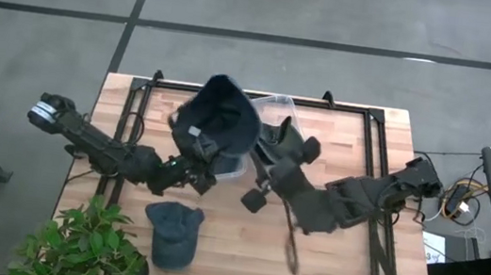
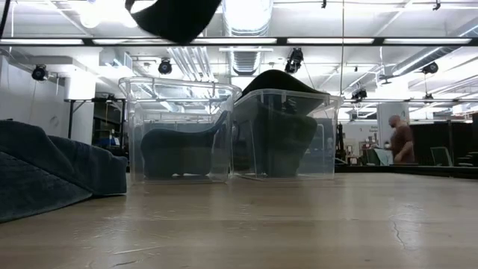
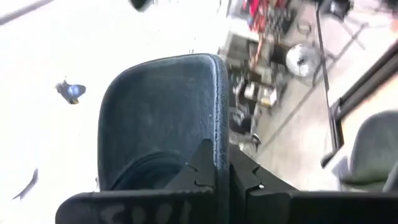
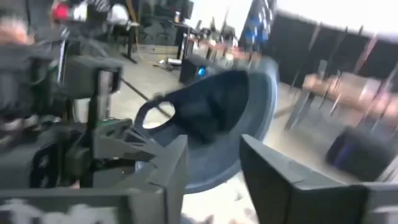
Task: Pick & Place hat
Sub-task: Put the right dark blue cap into the left transparent bin
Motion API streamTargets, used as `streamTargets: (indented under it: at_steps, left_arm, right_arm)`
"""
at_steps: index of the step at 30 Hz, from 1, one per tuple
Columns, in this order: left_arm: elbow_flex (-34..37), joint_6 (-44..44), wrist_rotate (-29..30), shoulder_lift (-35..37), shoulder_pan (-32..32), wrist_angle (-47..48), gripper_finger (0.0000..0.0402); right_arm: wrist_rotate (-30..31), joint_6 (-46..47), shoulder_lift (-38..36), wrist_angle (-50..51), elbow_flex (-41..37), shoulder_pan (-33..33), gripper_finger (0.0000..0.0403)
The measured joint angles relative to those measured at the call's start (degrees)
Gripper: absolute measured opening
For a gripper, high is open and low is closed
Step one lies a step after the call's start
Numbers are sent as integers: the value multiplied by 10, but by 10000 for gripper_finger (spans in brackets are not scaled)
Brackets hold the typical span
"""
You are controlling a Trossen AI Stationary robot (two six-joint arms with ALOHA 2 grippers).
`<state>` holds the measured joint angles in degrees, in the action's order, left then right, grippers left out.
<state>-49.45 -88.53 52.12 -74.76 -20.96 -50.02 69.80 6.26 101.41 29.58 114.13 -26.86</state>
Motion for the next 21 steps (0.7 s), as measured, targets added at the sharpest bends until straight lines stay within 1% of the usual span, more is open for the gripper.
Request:
streamTargets:
  at_steps: [2,4,6,9,11,15,18,21]
  left_arm:
    - [0,1,11,-1,1,4,4]
    - [1,1,18,-1,0,11,4]
    - [1,8,18,1,-1,28,4]
    - [1,30,14,1,0,39,4]
    - [1,54,14,1,0,40,4]
    - [1,79,5,1,-1,51,4]
    - [1,102,-35,1,-2,58,4]
    - [1,134,-71,1,-4,76,4]
  right_arm:
    - [2,-115,-2,0,10,-5,166]
    - [2,-208,0,2,13,-15,185]
    - [-1,-296,1,4,12,-26,194]
    - [3,-421,1,5,-6,-44,196]
    - [26,-465,1,7,-22,-54,194]
    - [82,-521,1,18,-65,-63,185]
    - [127,-595,1,20,-103,-66,178]
    - [128,-618,1,21,-136,-66,173]
